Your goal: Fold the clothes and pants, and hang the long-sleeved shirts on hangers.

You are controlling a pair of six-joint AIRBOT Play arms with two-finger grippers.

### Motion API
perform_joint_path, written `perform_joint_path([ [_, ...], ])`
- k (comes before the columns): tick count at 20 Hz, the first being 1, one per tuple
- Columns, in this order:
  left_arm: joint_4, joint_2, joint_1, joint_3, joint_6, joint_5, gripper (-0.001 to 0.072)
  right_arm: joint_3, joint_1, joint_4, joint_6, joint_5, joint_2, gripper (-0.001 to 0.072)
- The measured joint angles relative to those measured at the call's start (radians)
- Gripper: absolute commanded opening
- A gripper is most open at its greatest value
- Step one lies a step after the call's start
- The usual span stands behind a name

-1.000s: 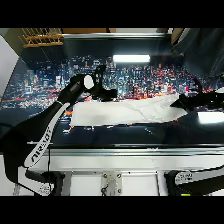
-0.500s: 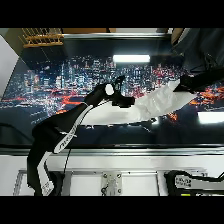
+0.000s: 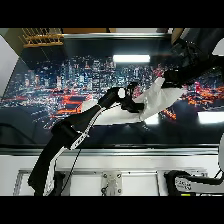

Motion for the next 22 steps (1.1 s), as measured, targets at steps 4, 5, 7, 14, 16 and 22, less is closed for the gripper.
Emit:
perform_joint_path([
  [4,0.103,0.045,0.047,0.013,-0.011,-0.056,0.0008,0.006,0.041,-0.004,0.035,0.003,0.0,0.0015],
  [5,0.138,0.066,0.065,0.014,-0.012,-0.072,0.0008,0.006,0.055,-0.004,0.04,0.003,0.0,0.0015],
  [7,0.217,0.121,0.113,0.016,-0.016,-0.104,0.0008,0.007,0.085,-0.004,0.056,-0.002,0.0,0.0014],
  [14,0.38,0.359,0.346,0.017,-0.015,-0.165,0.0008,0.007,0.248,0.014,0.145,-0.1,-0.014,0.0014],
  [16,0.394,0.421,0.418,0.017,-0.015,-0.18,0.0009,0.007,0.304,0.039,0.172,-0.138,-0.037,0.0015],
  [22,0.412,0.559,0.605,0.017,0.001,-0.239,0.0009,0.007,0.486,0.099,0.272,-0.309,-0.162,0.0015],
])
